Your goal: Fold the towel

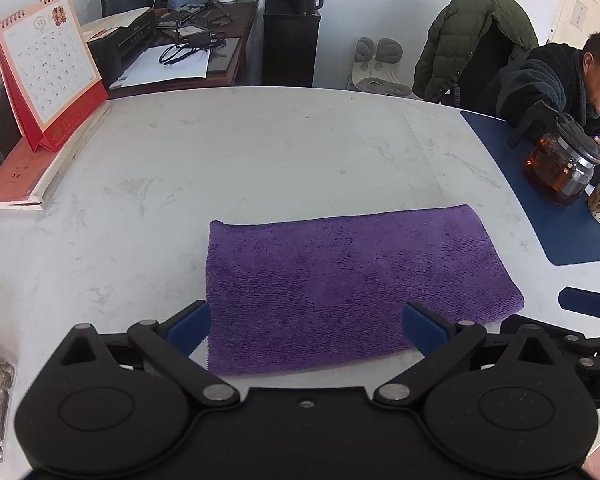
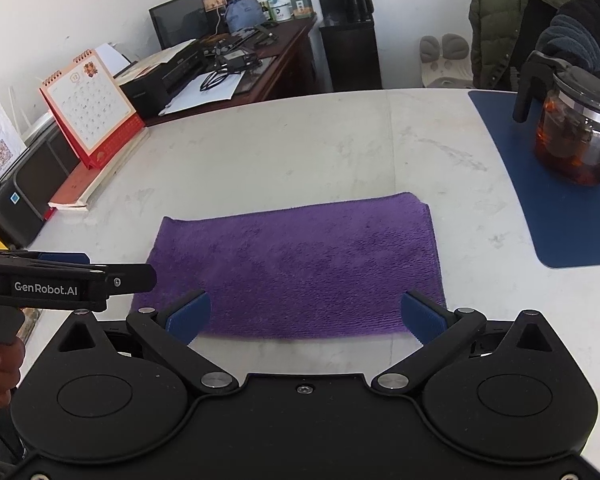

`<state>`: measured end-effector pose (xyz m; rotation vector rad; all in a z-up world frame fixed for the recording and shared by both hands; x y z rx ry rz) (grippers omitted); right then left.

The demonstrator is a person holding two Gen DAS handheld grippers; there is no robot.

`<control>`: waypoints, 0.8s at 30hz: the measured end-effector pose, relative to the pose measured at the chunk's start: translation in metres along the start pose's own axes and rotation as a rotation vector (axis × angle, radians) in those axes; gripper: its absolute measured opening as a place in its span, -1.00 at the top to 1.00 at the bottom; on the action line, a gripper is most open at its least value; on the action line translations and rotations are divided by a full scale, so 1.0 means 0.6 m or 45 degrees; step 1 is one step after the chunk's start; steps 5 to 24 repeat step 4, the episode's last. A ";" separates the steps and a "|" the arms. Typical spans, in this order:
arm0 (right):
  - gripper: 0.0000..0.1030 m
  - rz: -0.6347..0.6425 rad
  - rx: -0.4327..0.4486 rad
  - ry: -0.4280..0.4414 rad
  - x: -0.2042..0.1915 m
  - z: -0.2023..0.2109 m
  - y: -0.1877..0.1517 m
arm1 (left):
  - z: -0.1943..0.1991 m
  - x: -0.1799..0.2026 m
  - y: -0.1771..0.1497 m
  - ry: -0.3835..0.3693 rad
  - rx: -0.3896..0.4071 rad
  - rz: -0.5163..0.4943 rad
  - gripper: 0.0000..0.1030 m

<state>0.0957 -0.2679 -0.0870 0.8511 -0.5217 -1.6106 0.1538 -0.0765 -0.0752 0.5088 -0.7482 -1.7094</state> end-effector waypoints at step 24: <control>-1.00 -0.007 -0.003 -0.004 0.002 0.000 -0.001 | -0.005 -0.002 -0.003 0.027 -0.020 -0.009 -0.98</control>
Point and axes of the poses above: each gripper's, at about its wrist camera, not at the fingertips, and z roughly against the way its jaws point, x to its right, y to its top, the point moved 6 cm from there along -z, roughly the way its jaws point, and after that the axes turned 9 degrees about x, right-handed, at the moved point
